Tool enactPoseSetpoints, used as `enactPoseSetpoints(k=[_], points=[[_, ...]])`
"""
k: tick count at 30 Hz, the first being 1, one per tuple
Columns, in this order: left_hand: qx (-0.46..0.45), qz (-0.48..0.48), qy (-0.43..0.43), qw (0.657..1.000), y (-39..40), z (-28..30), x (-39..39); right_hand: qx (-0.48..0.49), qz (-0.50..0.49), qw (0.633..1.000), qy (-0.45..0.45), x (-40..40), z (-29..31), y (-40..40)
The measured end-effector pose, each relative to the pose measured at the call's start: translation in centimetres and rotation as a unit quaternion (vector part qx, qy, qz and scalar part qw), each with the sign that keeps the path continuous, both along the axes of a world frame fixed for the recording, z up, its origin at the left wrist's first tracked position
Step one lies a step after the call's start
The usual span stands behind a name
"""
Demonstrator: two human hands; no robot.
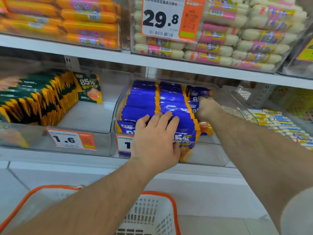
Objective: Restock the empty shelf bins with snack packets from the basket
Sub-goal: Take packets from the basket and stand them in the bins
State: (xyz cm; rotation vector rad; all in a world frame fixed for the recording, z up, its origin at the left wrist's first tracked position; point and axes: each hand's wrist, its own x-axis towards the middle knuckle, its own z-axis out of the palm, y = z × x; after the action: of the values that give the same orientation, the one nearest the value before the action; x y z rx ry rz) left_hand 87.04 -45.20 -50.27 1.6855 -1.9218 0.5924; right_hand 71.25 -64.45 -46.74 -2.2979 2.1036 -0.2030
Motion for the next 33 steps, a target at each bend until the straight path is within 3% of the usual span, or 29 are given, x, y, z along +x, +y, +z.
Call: enactPoseSetpoints(k=[11, 14, 17, 27, 33], points=[[0.018, 0.011, 0.001, 1.000, 0.1, 0.1, -0.2, 0.013, 0.016, 0.999, 0.047, -0.4, 0.2, -1.2], [0.024, 0.015, 0.001, 1.000, 0.2, 0.1, -0.2, -0.049, 0.024, 0.996, 0.070, -0.8, 1.1, -1.3], [0.036, 0.018, -0.001, 0.999, 0.2, 0.2, -0.2, -0.109, 0.003, 0.993, 0.054, -1.0, 1.3, -1.5], [0.066, 0.021, -0.003, 0.998, 0.3, 0.5, -0.1, -0.084, -0.019, 0.995, 0.047, -0.6, 0.3, -1.8], [0.104, -0.001, 0.011, 0.995, 0.4, 1.2, -0.2, -0.140, -0.003, 0.990, -0.011, -0.5, 1.8, 1.0]])
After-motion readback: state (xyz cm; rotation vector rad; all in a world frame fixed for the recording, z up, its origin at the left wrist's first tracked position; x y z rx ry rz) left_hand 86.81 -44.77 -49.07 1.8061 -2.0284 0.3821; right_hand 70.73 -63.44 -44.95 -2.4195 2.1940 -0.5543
